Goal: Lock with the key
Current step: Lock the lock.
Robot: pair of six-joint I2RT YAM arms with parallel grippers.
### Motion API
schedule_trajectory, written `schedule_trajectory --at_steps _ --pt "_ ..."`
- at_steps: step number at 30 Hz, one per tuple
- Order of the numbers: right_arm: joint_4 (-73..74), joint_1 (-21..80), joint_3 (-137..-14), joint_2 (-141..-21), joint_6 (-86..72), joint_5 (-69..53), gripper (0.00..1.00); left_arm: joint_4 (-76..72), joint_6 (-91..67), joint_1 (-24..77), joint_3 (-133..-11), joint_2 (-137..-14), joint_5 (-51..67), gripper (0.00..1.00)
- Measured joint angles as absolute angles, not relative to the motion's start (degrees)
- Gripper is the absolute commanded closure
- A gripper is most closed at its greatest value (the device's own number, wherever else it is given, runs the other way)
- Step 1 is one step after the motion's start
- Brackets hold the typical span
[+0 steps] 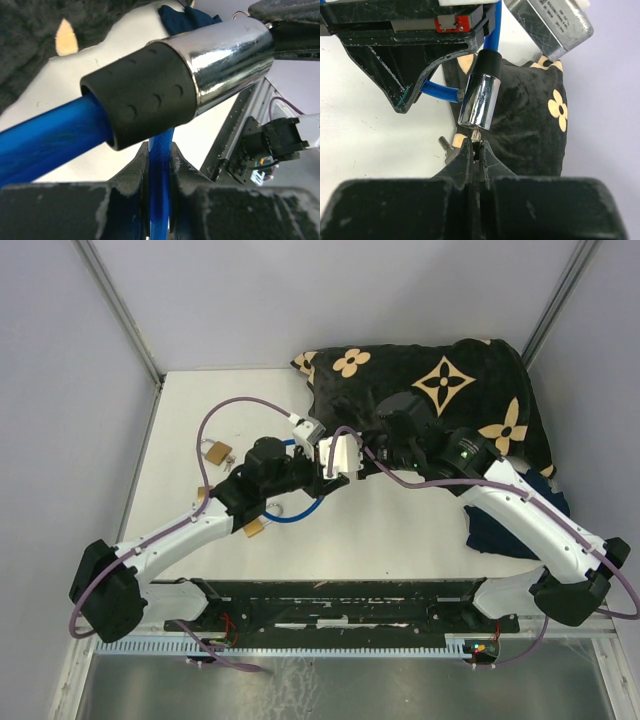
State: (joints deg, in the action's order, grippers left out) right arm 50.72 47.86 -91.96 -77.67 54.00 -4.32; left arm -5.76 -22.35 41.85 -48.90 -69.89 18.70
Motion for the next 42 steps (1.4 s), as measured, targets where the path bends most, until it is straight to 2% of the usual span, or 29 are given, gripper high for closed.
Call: schedule_trajectory --at_steps 20,29,42 --pt "52.58 47.18 -93.34 -78.85 50.09 -0.6 0.98 -3.68 -25.45 36.49 -55.99 -79.61 37.58 0.97" --pt "58.28 46.74 -99.94 -82.72 47.83 -0.73 0.98 3.55 -21.63 36.29 -60.23 -80.95 39.66 0.97" --pt "58.5 46.22 -98.21 -81.54 50.04 -2.13 0.98 6.96 -19.88 35.79 -61.49 -81.38 43.97 0.97"
